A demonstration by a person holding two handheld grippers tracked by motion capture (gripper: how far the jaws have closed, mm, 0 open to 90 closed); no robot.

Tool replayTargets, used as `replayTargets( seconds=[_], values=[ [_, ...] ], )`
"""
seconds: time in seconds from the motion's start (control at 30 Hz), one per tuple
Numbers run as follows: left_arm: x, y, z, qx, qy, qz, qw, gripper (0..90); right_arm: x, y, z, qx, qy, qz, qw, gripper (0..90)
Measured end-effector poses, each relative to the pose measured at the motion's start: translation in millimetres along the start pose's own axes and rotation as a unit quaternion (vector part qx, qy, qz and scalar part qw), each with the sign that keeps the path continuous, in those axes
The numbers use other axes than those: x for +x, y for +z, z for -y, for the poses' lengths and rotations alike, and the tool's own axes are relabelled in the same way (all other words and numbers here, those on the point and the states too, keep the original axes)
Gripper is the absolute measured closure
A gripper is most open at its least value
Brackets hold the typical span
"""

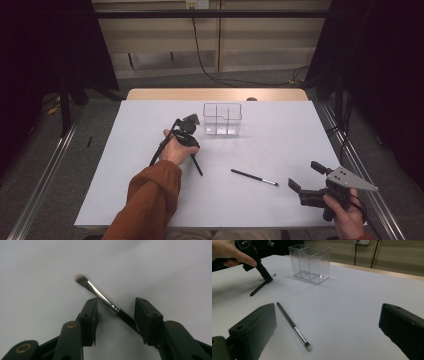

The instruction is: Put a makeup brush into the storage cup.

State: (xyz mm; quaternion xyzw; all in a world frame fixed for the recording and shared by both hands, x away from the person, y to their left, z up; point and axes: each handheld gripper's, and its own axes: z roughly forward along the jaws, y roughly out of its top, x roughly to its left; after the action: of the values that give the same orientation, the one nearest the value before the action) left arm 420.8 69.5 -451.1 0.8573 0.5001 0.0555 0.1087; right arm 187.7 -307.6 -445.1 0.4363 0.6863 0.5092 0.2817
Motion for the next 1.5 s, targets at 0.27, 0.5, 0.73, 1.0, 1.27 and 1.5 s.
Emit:
replayTargets(
  seconds=[0.27,0.5,0.73,1.0,1.27,1.5],
  values=[
    [-1.6,-0.1,-6.8,0.029,-0.007,-0.002,0.9995,70.3,0.2,-0.1,0.1,0.001,-0.002,-0.001,1.0000,0.7],
    [3.9,-0.5,-5.6,0.030,-0.006,0.005,0.9995,83.6,0.3,-0.7,0.1,0.001,-0.002,-0.002,1.0000,0.7],
    [5.8,-0.9,-3.5,0.021,-0.002,0.013,0.9997,83.8,0.3,-1.4,0.3,0.001,-0.001,0.000,1.0000,0.8],
    [10.9,-2.5,1.2,0.003,-0.002,0.030,0.9995,83.9,0.2,-0.4,0.3,0.003,-0.004,-0.001,1.0000,0.8],
    [14.3,-3.8,5.6,-0.010,-0.010,0.044,0.9989,83.8,0.1,-0.2,0.3,0.002,0.000,0.002,1.0000,0.6],
    [18.7,-7.8,9.8,-0.036,-0.016,0.063,0.9973,83.9,0.6,-0.6,0.1,0.002,-0.001,0.002,1.0000,0.6]
  ],
)
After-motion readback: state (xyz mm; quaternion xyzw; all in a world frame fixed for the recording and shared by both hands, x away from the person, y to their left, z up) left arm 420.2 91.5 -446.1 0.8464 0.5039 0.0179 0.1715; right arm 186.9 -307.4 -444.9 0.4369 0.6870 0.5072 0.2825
